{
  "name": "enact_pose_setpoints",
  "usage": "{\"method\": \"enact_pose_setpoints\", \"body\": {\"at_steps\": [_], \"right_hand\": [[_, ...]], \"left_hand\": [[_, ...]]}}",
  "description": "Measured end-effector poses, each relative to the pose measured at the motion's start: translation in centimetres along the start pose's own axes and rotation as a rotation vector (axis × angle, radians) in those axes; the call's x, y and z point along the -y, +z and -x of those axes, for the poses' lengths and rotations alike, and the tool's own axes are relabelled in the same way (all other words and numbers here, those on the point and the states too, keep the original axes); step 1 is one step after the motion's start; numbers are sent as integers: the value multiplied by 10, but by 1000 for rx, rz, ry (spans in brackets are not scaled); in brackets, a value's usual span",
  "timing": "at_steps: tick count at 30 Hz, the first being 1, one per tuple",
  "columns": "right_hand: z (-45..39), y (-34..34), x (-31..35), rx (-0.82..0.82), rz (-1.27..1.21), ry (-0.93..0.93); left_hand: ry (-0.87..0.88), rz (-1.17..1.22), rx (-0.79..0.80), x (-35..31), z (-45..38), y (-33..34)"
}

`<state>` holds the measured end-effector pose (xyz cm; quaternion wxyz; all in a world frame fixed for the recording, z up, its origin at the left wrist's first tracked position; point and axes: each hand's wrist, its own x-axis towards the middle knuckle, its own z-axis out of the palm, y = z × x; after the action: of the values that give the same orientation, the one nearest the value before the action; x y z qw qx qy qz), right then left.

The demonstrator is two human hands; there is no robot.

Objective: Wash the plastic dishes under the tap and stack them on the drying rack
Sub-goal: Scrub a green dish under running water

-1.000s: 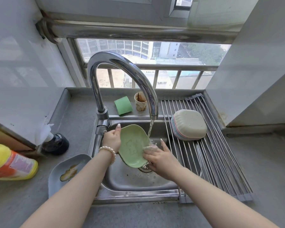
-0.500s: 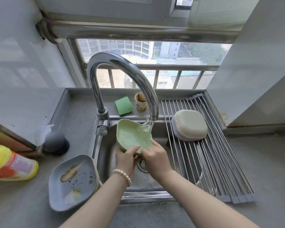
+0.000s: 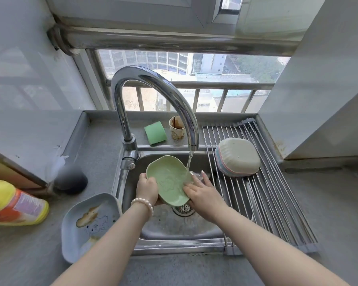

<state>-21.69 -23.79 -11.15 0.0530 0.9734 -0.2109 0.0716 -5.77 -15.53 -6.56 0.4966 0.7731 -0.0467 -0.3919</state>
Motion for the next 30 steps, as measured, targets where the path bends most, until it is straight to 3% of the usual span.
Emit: {"method": "enact_pose_setpoints", "body": {"at_steps": [3, 5, 8, 10, 13, 16, 19, 21, 25, 30], "right_hand": [[-4, -7, 10, -88, -139, -55], [-11, -10, 27, -202, -269, -19], [-17, -13, 51, -322, -524, 170], [-13, -16, 53, -388, -716, 302], [0, -10, 38, -395, -555, 143], [7, -4, 16, -268, -266, -45], [4, -3, 4, -36, -3, 77], [1, -4, 5, -33, 65, 62], [-5, -17, 34, -269, -173, -8], [-8, -19, 59, -416, -560, 162]], "left_hand": [[-63, 206, 71, 4, 17, 5], [-2, 283, 98, 14, 31, 16], [133, 289, 31, 20, 39, 23], [222, 171, -17, 13, 33, 21], [318, 41, -54, 4, 22, 10], [332, 12, -40, 1, 11, 3], [243, 49, 7, 7, 1, -1], [161, 134, 53, 15, 1, -4], [45, 456, 130, 19, 30, 13], [45, 580, 20, 19, 35, 23]]}}
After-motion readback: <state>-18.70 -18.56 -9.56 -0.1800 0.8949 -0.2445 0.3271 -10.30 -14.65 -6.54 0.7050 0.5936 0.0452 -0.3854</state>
